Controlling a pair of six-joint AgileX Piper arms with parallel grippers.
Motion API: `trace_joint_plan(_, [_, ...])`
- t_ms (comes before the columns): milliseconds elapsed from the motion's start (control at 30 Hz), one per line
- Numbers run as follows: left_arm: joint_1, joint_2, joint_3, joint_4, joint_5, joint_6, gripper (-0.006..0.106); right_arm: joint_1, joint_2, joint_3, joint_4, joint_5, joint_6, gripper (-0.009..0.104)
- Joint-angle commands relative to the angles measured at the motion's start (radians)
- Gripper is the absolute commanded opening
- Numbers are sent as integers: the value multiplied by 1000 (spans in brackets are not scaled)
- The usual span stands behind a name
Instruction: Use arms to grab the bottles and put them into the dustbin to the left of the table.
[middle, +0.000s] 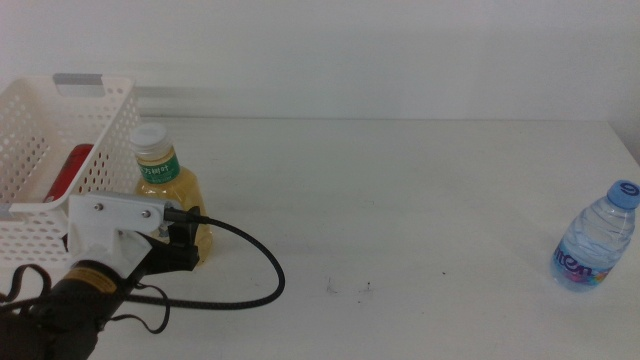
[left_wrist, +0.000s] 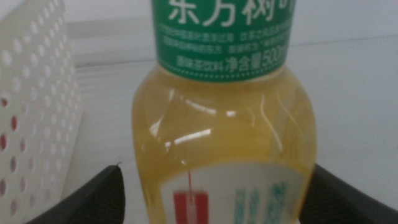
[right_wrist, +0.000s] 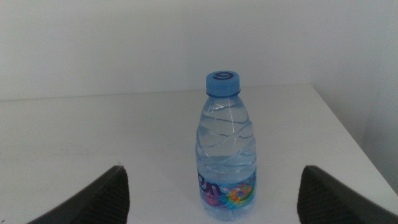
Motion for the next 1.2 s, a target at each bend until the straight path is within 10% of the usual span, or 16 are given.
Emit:
trace_joint_plan(0, [23,19,-25,43,-17,-21,94,-7,-5,3,-7,-8,-4,85])
trace_joint_plan(833, [37,277,-163,60,-150,-65,92,-7,-5,3,-7,-8,-4,85])
trace_joint_plan(1167, [46,270,-163,70,-150,-70,48,-7,-5,3,-7,-8,-4,85])
